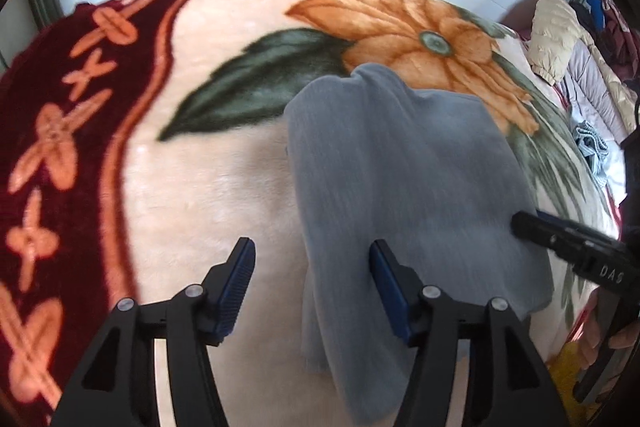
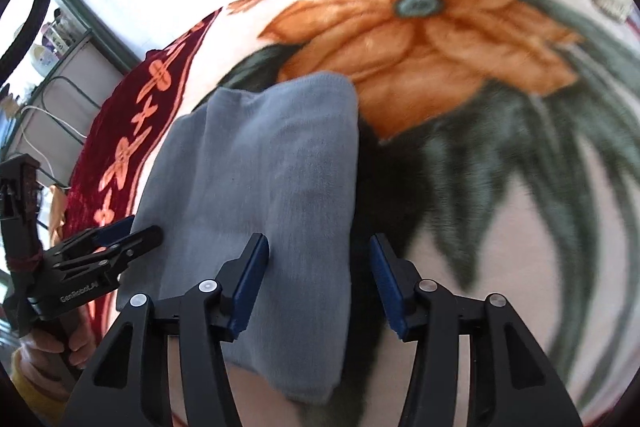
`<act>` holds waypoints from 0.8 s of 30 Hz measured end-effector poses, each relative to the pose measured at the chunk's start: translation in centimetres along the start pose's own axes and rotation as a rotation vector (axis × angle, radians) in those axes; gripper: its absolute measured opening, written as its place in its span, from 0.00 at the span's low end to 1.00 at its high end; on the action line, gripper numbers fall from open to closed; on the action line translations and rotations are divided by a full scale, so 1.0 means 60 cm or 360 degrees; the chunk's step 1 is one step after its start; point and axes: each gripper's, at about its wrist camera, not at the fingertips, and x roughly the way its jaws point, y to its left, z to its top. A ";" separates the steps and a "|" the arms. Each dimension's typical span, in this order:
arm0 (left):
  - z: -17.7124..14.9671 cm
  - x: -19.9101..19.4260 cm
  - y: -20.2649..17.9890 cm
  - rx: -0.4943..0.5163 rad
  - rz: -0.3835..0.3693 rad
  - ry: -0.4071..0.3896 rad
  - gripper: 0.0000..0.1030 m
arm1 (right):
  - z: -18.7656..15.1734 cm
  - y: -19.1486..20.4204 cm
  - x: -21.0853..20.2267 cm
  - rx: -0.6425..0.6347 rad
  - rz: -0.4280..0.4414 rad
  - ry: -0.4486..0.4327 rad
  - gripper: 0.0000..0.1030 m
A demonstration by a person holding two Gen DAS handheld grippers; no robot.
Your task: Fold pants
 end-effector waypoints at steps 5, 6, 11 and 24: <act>-0.035 -0.042 -0.016 -0.0031 0.0045 0.0001 0.62 | -0.034 0.020 -0.049 -0.0086 -0.0054 -0.0047 0.52; -0.045 -0.046 -0.018 -0.0053 0.0050 0.0010 0.63 | -0.041 0.024 -0.053 -0.0097 -0.0061 -0.0049 0.52; -0.091 -0.059 -0.035 -0.0118 0.0082 0.0042 0.66 | -0.089 0.041 -0.058 -0.0148 -0.0111 -0.0025 0.52; -0.151 -0.016 -0.060 -0.0108 0.0169 0.0196 0.75 | -0.151 0.045 0.000 -0.0214 -0.0221 0.0090 0.54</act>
